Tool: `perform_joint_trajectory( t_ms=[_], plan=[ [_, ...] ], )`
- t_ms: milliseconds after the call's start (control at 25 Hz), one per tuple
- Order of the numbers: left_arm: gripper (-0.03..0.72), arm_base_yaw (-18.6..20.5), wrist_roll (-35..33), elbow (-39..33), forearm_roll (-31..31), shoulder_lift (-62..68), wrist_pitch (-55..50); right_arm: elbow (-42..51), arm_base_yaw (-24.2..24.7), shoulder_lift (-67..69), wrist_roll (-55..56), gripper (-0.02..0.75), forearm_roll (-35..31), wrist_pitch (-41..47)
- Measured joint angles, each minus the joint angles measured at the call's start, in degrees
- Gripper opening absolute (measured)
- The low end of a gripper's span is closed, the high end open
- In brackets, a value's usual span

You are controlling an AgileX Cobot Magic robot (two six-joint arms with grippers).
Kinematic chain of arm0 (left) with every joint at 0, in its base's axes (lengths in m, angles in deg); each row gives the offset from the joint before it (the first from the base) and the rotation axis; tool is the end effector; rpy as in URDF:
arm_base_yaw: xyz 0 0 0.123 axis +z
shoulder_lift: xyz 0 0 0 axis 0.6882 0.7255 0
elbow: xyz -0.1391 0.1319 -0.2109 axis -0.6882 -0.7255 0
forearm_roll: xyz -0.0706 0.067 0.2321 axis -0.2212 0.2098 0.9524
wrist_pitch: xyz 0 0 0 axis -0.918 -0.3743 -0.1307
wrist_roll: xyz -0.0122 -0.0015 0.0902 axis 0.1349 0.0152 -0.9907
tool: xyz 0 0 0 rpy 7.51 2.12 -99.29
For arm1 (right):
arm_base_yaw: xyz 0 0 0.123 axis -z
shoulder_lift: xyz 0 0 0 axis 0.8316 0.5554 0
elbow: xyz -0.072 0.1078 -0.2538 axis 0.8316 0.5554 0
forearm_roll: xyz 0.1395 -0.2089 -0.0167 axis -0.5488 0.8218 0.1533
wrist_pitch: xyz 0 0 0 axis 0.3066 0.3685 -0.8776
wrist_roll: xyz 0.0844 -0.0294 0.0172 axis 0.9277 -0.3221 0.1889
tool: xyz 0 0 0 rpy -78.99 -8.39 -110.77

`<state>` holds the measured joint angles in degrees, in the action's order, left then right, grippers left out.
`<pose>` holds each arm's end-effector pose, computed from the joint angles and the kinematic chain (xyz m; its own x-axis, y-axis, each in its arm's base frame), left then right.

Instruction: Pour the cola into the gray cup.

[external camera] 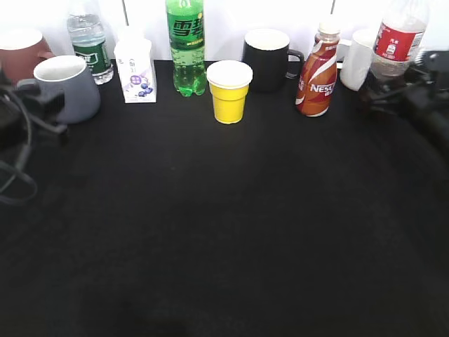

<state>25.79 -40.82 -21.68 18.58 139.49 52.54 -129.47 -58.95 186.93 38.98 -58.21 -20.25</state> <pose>0.2530 -0.0737 0.1958 -0.2309 0.1469 -0.9618 0.2520 0.9638 0.0867 0.3702 0.0235 0.1318 -0.0772 0.0260 -0.9967 -0.1124 0.9931 0.0347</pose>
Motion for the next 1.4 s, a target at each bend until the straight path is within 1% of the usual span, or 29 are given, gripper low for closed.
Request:
perform_joint_trajectory(
  t_ms=[40,80,120,160,240,280,360,440,480,520,600,640,720,760,800,880,960,1000,1080,1160,1400],
  plan=[
    [0.286,0.0,0.0,0.0,-0.3,-0.3,-3.0,2.2,0.0,-4.2,0.0,0.592,0.0,4.7],
    [0.293,0.0,0.0,0.0,-0.8,-1.8,-7.9,2.7,0.0,-9.3,0.0,0.592,0.1,14.1],
    [0.311,0.0,0.0,1.2,-1.6,-3.7,-15.0,2.7,-0.1,-14.1,0.4,0.592,0.6,24.5],
    [0.326,0.0,0.0,3.6,-2.7,-5.3,-24.7,2.7,-0.7,-18.8,1.7,0.592,1.0,36.0],
    [0.336,0.0,0.0,9.3,-2.8,-5.9,-45.8,2.7,-2.5,-25.5,3.1,0.592,1.0,59.1],
    [0.336,0.0,0.0,12.5,-3.0,-5.9,-58.4,2.7,-3.7,-28.3,3.1,0.592,-0.5,72.1],
    [0.336,0.0,0.0,18.0,-2.5,-5.9,-79.5,2.7,-5.7,-34.7,1.4,0.590,-3.6,93.1],
    [0.338,0.0,0.4,22.2,-2.4,-7.6,-93.8,2.5,-6.7,-42.4,-0.8,0.587,-5.7,106.8],
    [0.359,0.0,1.8,23.0,-2.3,-10.1,-97.7,2.0,-6.7,-47.0,-1.3,0.587,-5.9,111.5],
    [0.407,0.0,3.3,23.3,-2.2,-14.0,-100.5,1.8,-6.7,-52.5,-1.9,0.587,-5.9,114.8],
    [0.529,0.0,6.5,23.3,-2.1,-24.0,-103.8,1.8,-6.7,-66.0,-2.6,0.587,-6.0,119.3],
    [0.552,0.0,7.0,23.3,-2.1,-29.2,-105.1,1.8,-6.7,-74.3,-2.7,0.586,-6.0,120.2],
    [0.566,0.0,7.5,22.8,-0.8,-41.9,-105.7,1.8,-6.7,-86.9,-2.8,0.586,-6.0,120.8],
    [0.566,0.0,7.6,21.1,0.2,-47.2,-105.6,1.9,-6.7,-92.1,-2.8,0.586,-6.0,121.1],
    [0.566,0.0,7.8,18.2,0.9,-52.9,-105.5,2.5,-6.7,-96.3,-2.8,0.586,-6.0,122.2],
    [0.566,0.0,10.5,11.9,3.4,-63.7,-103.7,5.8,-6.7,-103.0,-2.9,0.586,-6.0,123.6],
    [0.566,0.0,11.2,7.3,6.4,-71.9,-99.9,10.0,-6.7,-107.0,-2.9,0.586,-6.0,123.8],
    [0.566,0.0,11.2,6.0,6.8,-73.8,-98.6,12.3,-6.7,-107.4,-2.9,0.586,-6.0,123.9],
    [0.566,0.0,11.2,5.5,7.3,-74.1,-98.0,15.9,-6.7,-107.4,-3.0,0.586,-6.0,122.9],
    [0.567,0.0,11.3,4.4,7.2,-74.1,-98.8,16.0,-6.7,-107.4,-3.0,0.585,-6.0,122.2],
    [0.567,0.0,11.3,4.2,6.8,-74.1,-99.2,16.0,-6.7,-107.4,-3.0,0.586,-6.0,121.8]
  ],
)
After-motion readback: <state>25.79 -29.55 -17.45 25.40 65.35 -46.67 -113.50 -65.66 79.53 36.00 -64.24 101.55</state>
